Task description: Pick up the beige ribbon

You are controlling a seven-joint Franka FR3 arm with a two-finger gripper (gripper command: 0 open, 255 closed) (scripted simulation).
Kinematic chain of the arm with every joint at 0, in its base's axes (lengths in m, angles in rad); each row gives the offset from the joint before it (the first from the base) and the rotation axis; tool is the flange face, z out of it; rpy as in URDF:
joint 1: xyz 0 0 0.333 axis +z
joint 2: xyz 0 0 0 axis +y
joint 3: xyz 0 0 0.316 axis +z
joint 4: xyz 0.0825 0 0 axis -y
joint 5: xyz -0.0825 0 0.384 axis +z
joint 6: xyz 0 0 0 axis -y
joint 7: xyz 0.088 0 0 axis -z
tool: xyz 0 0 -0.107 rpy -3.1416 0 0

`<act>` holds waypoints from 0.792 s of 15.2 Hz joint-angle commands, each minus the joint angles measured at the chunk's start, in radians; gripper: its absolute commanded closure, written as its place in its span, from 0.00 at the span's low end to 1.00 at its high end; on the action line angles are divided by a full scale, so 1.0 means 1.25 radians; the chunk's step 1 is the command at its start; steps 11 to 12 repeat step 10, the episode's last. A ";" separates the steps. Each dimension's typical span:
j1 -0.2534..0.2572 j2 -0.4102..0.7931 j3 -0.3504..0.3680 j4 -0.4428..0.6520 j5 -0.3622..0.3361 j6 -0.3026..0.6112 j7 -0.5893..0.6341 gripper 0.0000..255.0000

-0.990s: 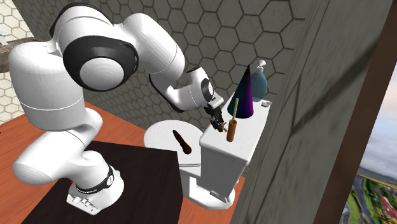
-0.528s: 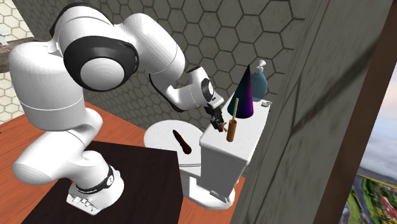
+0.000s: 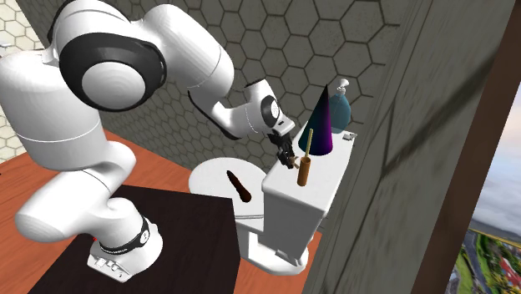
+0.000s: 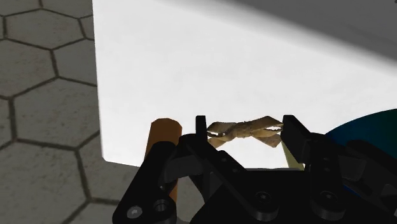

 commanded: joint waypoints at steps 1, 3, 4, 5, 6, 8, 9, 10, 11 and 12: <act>-0.012 -0.021 0.014 -0.005 0.031 -0.002 -0.025 1.00; -0.024 -0.041 0.028 -0.007 0.065 -0.005 -0.052 1.00; -0.030 -0.052 0.035 -0.008 0.082 -0.007 -0.065 1.00; -0.036 -0.062 0.042 -0.008 0.099 -0.009 -0.079 1.00; -0.042 -0.073 0.049 -0.009 0.117 -0.011 -0.093 1.00; -0.054 -0.094 0.062 -0.009 0.152 -0.015 -0.121 1.00; -0.054 -0.096 0.063 -0.009 0.155 -0.016 -0.124 1.00; -0.054 -0.096 0.063 -0.009 0.155 -0.016 -0.124 1.00; -0.054 -0.096 0.063 -0.009 0.155 -0.016 -0.124 1.00; -0.054 -0.096 0.063 -0.009 0.155 -0.016 -0.124 1.00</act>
